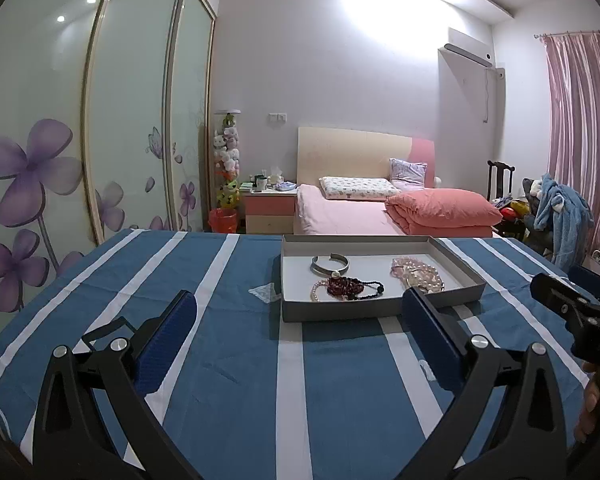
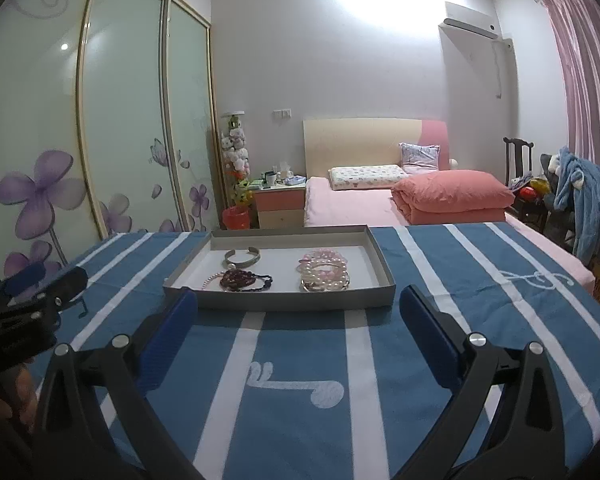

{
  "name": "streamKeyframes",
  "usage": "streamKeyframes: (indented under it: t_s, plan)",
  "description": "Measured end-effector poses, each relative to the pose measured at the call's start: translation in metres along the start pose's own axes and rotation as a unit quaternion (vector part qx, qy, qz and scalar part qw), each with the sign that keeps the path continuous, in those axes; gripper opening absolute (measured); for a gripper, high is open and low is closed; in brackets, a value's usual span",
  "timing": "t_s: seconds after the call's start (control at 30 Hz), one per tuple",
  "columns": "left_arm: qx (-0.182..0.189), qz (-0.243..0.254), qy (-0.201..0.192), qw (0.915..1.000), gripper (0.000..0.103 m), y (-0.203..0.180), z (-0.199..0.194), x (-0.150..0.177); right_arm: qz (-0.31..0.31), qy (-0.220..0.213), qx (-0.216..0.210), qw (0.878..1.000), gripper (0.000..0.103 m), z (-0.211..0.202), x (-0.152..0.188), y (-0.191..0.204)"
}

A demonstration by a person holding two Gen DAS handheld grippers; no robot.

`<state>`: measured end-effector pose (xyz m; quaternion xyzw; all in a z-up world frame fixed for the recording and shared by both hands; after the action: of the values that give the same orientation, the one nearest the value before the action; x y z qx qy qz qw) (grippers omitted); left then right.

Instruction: Organize jewelry

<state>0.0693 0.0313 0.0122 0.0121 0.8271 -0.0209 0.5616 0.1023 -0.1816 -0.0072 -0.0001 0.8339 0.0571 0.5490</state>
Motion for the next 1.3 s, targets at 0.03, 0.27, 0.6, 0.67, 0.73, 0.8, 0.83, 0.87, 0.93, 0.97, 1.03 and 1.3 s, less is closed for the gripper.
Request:
streamKeyframes:
  t_s: [0.03,0.27,0.6,0.67,0.73,0.8,0.83,0.87,0.93,0.97,1.03,1.3]
  plan:
    - [0.001,-0.001,0.000,1.0000,0.101,-0.0003,-0.0002,0.0007,0.003,-0.001,-0.003,1.000,0.099,-0.0017,0.0006,-0.0006]
    - [0.000,-0.005,0.002,1.0000,0.101,-0.0022,-0.0043,0.0038,0.006,-0.005,-0.004,1.000,0.099,-0.0072,0.0019,-0.0015]
    - [0.000,-0.004,0.003,1.0000,0.101,-0.0015,-0.0047,0.0051,0.011,-0.004,-0.008,1.000,0.099,-0.0076,0.0016,-0.0022]
    - [0.000,-0.003,0.004,1.0000,0.101,-0.0019,-0.0044,0.0049,0.011,-0.004,-0.008,1.000,0.099,-0.0076,0.0017,-0.0023]
    - [0.001,-0.003,0.004,1.0000,0.101,-0.0019,-0.0045,0.0050,0.012,-0.003,-0.008,1.000,0.099,-0.0074,0.0017,-0.0022]
    - [0.000,-0.003,0.005,1.0000,0.101,-0.0025,-0.0044,0.0053,0.012,-0.003,-0.008,1.000,0.099,-0.0069,0.0022,-0.0018]
    - [0.000,-0.004,0.005,1.0000,0.101,-0.0026,-0.0044,0.0055,0.013,-0.002,-0.008,1.000,0.099,-0.0066,0.0025,-0.0016]
    - [0.000,-0.004,0.006,1.0000,0.101,-0.0026,-0.0042,0.0057,0.013,-0.002,-0.008,1.000,0.099,-0.0064,0.0028,-0.0012]
    - [0.001,-0.005,0.007,1.0000,0.101,-0.0028,-0.0043,0.0067,0.013,-0.002,-0.008,1.000,0.099,-0.0062,0.0029,-0.0011]
    - [0.001,-0.005,0.007,1.0000,0.101,-0.0028,-0.0045,0.0069,0.013,-0.002,-0.008,1.000,0.099,-0.0061,0.0030,-0.0009]
    - [0.001,-0.004,0.007,1.0000,0.101,-0.0034,-0.0045,0.0073,0.013,-0.002,-0.008,1.000,0.099,-0.0060,0.0030,-0.0009]
    - [-0.001,-0.002,0.010,0.9999,0.101,-0.0051,-0.0040,0.0082,0.013,-0.002,-0.009,1.000,0.099,-0.0063,0.0028,-0.0011]
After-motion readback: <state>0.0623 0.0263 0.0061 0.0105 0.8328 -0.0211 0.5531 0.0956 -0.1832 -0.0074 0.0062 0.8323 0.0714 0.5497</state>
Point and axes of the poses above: each gripper's, at about its wrist camera, not at the fingertips, and z roughly the way its jaws point, y to its left, x to its underside, the point moved 1 cm from there along z, roughly the way its jaws point, and after that the axes turned 2 degrees about y, right-handed, at the moved point
